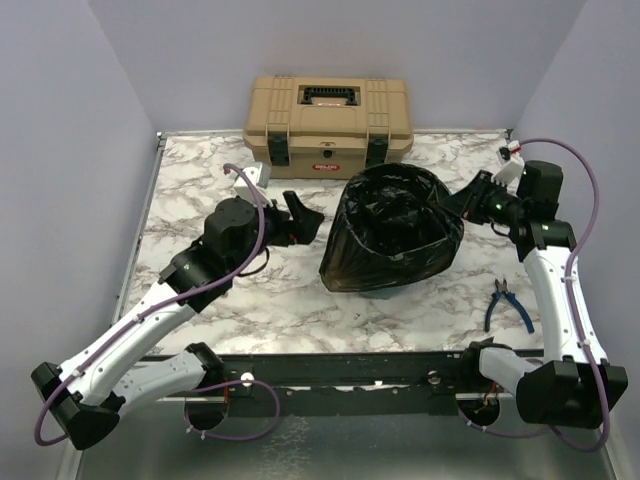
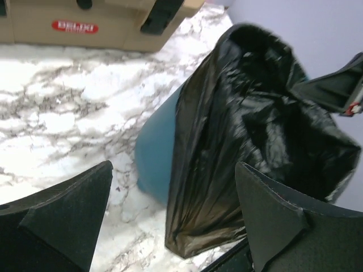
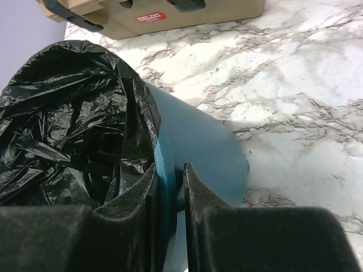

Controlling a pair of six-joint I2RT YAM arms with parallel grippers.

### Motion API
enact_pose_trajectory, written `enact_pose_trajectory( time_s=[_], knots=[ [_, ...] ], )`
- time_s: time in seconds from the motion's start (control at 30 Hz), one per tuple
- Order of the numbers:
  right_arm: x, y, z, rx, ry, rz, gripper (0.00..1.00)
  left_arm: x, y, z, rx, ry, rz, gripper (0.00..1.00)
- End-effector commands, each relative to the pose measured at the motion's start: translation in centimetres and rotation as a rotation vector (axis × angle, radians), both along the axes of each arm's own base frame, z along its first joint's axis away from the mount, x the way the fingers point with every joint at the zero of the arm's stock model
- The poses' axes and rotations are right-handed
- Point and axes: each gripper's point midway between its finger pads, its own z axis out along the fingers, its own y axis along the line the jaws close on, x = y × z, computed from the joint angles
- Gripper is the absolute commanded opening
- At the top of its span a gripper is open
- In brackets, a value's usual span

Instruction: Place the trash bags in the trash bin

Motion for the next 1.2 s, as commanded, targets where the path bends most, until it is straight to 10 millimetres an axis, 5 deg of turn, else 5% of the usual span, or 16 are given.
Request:
enact_pose_trajectory(
  time_s=[0.0, 0.27, 0.5, 0.7, 0.87, 1.17],
  knots=[
    [-0.2, 3.4, 0.9, 0.106, 0.006, 0.129, 0.23, 1.1, 0.2, 2.0, 0.055, -0.032, 0.024, 0.9],
    [0.4, 4.4, 1.2, 0.07, 0.018, 0.083, 0.26, 1.4, -4.3, 2.0, 0.063, 0.029, -0.15, 0.85],
    [-0.3, 5.1, 3.3, 0.084, -0.034, 0.097, 0.59, 1.3, -4.5, -1.9, 0.174, 0.145, -0.176, 0.64],
    [-1.1, 3.2, 5.5, 0.006, -0.083, 0.003, 0.7, 1.5, -4.6, -3.5, 0.229, 0.163, -0.194, 0.52],
    [-2.2, 2.6, 4.6, -0.013, -0.053, -0.026, 0.7, 1.9, -4.9, -4.4, 0.257, 0.184, -0.199, 0.34],
    [-6.5, 4.9, 4.8, 0.07, -0.029, 0.118, 0.6, 2.8, -4.3, -3.7, 0.301, 0.161, -0.159, 0.29]
  ],
)
